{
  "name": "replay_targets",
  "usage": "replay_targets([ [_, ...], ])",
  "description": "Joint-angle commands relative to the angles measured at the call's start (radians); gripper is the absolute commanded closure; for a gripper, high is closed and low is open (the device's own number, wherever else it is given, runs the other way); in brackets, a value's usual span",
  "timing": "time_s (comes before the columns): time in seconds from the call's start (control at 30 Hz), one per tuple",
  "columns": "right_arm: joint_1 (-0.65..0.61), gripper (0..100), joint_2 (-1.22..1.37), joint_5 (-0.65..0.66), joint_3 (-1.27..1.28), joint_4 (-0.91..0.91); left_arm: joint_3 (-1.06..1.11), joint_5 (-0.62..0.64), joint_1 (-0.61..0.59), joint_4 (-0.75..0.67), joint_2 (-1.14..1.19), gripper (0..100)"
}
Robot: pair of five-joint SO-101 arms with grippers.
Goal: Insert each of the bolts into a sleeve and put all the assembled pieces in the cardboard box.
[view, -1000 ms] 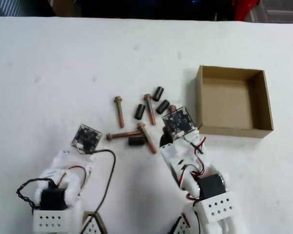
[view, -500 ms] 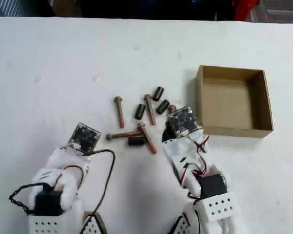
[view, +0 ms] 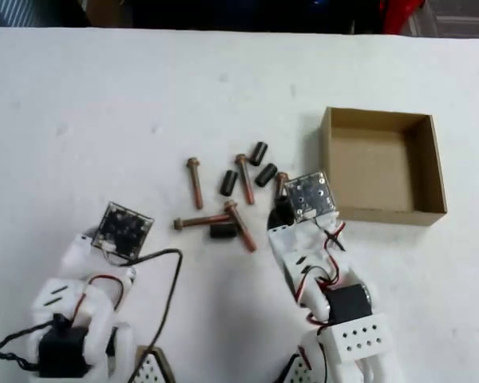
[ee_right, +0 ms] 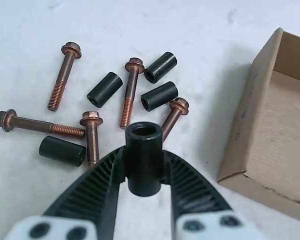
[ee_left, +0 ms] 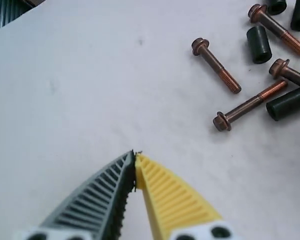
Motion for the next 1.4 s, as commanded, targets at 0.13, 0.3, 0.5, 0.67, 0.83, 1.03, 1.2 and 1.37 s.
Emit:
replay_targets([
  [0.13,0.012,98.1,-0.018,-0.009,-0.012,-0.021,-0.345,0.020,0.004,0.000,0.467,98],
  [0.3,0.010,98.1,-0.018,-0.002,-0.012,-0.022,-0.482,0.117,0.004,-0.003,0.751,97],
  [0.5,0.010,98.1,-0.018,-0.002,0.029,-0.022,-0.617,0.189,0.005,-0.005,1.000,97],
  [0.67,0.010,98.1,-0.018,-0.002,0.037,-0.022,-0.695,0.262,0.090,-0.003,1.187,97],
  [0.83,0.012,98.1,-0.018,-0.002,0.049,-0.024,-0.790,0.356,0.174,-0.003,1.363,97],
  [1.03,0.013,98.1,-0.018,-0.003,0.095,-0.105,-0.916,0.512,0.222,-0.003,1.555,97],
  [1.2,0.019,98.1,-0.018,-0.005,0.155,-0.208,-0.988,0.709,0.278,-0.003,1.664,97],
  [1.37,0.019,98.1,-0.018,-0.008,0.166,-0.226,-1.057,0.747,0.328,-0.005,1.744,98],
])
